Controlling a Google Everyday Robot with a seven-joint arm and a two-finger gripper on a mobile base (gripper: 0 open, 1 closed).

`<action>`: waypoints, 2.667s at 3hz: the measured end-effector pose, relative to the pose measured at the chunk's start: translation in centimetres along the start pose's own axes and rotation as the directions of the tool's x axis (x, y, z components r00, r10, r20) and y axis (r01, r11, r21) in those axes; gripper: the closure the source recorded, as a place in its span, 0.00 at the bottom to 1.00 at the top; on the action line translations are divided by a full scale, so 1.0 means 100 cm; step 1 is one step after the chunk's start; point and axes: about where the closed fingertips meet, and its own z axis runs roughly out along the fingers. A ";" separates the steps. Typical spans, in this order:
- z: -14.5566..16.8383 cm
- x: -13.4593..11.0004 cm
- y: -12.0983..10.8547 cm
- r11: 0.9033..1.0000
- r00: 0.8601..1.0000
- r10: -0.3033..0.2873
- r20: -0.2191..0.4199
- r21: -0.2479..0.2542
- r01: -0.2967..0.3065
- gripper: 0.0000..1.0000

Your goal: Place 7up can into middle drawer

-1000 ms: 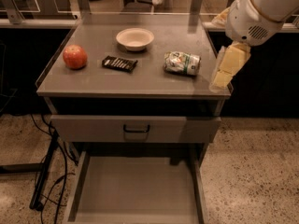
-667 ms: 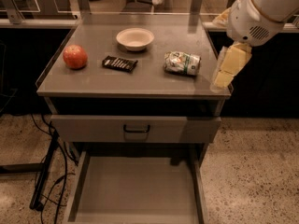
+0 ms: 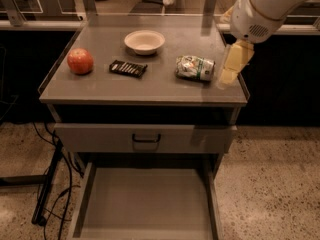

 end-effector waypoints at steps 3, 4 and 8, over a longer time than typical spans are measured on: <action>0.081 0.006 -0.053 0.997 0.999 0.044 0.011 -0.068 -0.044 0.00; 0.102 0.011 -0.060 0.993 0.993 0.085 0.084 -0.094 -0.077 0.00; 0.153 0.011 -0.062 0.982 0.976 0.131 0.174 -0.157 -0.104 0.00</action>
Offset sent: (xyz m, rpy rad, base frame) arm 0.1011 0.0048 -0.0504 0.0140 0.0690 -0.0195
